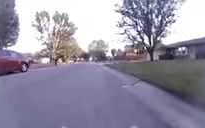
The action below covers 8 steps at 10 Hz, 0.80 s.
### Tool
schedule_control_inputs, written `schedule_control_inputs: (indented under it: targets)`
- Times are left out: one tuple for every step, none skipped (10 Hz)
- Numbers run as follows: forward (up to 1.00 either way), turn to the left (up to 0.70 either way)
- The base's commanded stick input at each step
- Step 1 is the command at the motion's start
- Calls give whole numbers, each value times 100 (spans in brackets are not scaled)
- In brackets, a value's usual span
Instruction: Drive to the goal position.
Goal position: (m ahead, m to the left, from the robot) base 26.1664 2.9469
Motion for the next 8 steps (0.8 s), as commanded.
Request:
schedule_control_inputs:
  targets:
    - [100,0]
    - [100,0]
    - [100,36]
    - [100,23]
    - [100,9]
    - [100,0]
    - [100,0]
    - [100,0]
